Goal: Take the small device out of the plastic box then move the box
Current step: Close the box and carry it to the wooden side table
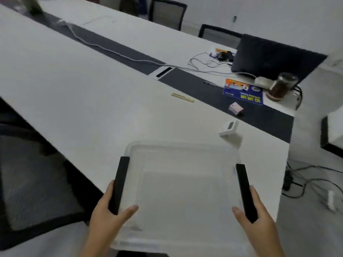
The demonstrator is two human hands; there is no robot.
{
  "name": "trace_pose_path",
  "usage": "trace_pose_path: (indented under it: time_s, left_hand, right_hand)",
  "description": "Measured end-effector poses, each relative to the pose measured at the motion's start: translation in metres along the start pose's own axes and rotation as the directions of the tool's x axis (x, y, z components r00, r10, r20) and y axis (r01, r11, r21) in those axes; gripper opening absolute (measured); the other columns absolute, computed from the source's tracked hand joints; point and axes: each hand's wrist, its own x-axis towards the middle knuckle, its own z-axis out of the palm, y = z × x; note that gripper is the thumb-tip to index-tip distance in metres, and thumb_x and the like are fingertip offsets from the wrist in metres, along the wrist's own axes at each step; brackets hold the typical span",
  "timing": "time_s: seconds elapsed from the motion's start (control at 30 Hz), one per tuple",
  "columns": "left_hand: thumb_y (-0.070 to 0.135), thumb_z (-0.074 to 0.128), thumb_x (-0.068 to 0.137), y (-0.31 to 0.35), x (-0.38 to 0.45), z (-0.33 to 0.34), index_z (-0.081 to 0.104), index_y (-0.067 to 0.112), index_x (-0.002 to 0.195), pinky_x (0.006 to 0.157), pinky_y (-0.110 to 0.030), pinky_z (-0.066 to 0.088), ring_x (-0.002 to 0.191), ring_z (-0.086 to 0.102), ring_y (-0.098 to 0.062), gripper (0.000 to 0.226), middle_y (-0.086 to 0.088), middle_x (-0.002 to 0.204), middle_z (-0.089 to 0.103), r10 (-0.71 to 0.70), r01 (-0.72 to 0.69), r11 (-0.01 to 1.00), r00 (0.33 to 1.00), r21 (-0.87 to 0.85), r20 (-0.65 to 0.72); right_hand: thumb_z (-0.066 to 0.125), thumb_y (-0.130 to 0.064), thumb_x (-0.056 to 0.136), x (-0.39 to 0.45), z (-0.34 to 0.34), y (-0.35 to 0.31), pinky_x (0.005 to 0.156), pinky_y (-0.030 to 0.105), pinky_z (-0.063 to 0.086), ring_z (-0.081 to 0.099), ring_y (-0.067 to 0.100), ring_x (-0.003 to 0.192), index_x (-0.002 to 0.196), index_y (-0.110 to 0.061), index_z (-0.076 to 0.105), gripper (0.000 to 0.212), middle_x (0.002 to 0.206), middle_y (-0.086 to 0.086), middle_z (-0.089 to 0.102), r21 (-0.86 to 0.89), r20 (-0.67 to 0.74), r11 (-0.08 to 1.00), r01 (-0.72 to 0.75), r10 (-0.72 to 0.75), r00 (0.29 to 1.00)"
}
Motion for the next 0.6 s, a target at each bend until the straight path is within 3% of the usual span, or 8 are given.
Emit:
trace_pose_path:
  time_s: [0.13,0.37,0.47,0.6]
  left_hand:
    - [0.009,0.076,0.065,-0.039,-0.081,-0.034,0.03,0.023,0.137,0.1,-0.041,0.035,0.124,0.042,-0.028,0.087,-0.009,0.139,0.044,-0.205,0.185,0.977,0.949,-0.101,-0.241]
    - [-0.001,0.075,0.063,-0.129,-0.209,-0.094,0.039,0.012,0.132,0.092,-0.038,0.036,0.11,0.049,-0.027,0.078,-0.013,0.125,0.053,-0.422,0.286,0.905,0.706,-0.316,-0.569]
    - [-0.001,0.075,0.063,-0.175,-0.254,-0.127,0.041,0.013,0.131,0.086,-0.034,0.036,0.1,0.047,-0.021,0.076,-0.008,0.114,0.055,-0.508,0.291,0.859,0.581,-0.421,-0.636]
    - [0.0,0.075,0.063,-0.239,-0.309,-0.185,0.04,0.011,0.131,0.089,-0.035,0.035,0.113,0.05,-0.029,0.077,-0.013,0.123,0.054,-0.597,0.303,0.802,0.439,-0.515,-0.671]
  right_hand:
    - [0.063,-0.007,0.079,-0.016,0.022,-0.011,0.086,0.028,0.032,0.042,0.018,0.098,0.138,-0.02,0.028,0.07,0.105,0.004,0.045,-0.098,0.295,0.982,0.159,-0.124,0.947]
    - [0.062,-0.008,0.079,-0.089,0.119,-0.03,0.075,0.026,0.031,0.046,0.023,0.089,0.138,-0.015,0.027,0.068,0.096,0.009,0.049,-0.14,0.702,0.86,0.491,-0.263,0.662]
    - [0.063,-0.005,0.078,-0.137,0.173,-0.036,0.08,0.025,0.031,0.044,0.019,0.091,0.137,-0.01,0.029,0.068,0.099,0.014,0.051,-0.11,0.796,0.809,0.577,-0.276,0.538]
    - [0.063,-0.003,0.078,-0.219,0.252,-0.033,0.095,0.029,0.033,0.045,0.017,0.106,0.138,-0.007,0.027,0.069,0.112,0.012,0.05,-0.073,0.894,0.799,0.597,-0.213,0.394]
